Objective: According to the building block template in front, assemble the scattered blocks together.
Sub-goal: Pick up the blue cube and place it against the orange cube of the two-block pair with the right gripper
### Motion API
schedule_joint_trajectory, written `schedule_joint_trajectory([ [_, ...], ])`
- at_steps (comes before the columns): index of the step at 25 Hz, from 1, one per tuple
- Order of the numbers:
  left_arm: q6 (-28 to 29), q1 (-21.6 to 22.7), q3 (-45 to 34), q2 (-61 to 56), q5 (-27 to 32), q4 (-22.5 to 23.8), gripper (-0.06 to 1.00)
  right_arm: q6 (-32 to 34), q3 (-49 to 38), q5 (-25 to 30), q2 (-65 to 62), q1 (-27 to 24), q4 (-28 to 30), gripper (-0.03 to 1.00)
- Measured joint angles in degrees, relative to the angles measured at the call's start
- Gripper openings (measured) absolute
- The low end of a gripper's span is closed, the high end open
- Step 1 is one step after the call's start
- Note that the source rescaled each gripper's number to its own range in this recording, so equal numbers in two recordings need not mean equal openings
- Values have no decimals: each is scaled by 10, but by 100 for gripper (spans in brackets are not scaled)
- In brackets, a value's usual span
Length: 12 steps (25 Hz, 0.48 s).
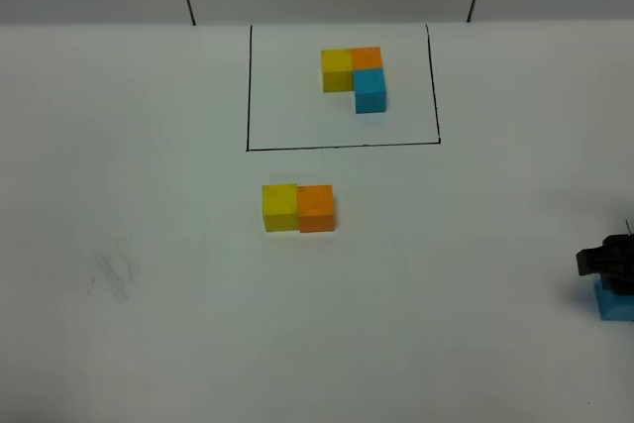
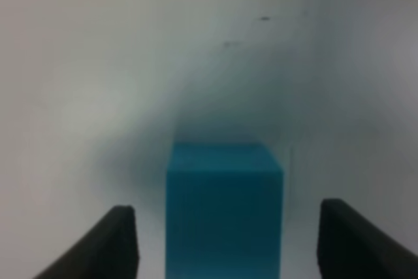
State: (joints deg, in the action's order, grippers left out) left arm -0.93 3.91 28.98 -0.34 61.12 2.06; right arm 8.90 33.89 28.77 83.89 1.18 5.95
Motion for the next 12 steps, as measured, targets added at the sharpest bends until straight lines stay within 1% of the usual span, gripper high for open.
schedule_joint_trajectory([
  [2,0,0,0,0,0,0,0,0,-2,-12,16,0,0,60],
  [6,0,0,0,0,0,0,0,1,-19,-55,35,0,-5,60],
  [12,0,0,0,0,0,0,0,1,-28,-72,65,0,-8,60],
])
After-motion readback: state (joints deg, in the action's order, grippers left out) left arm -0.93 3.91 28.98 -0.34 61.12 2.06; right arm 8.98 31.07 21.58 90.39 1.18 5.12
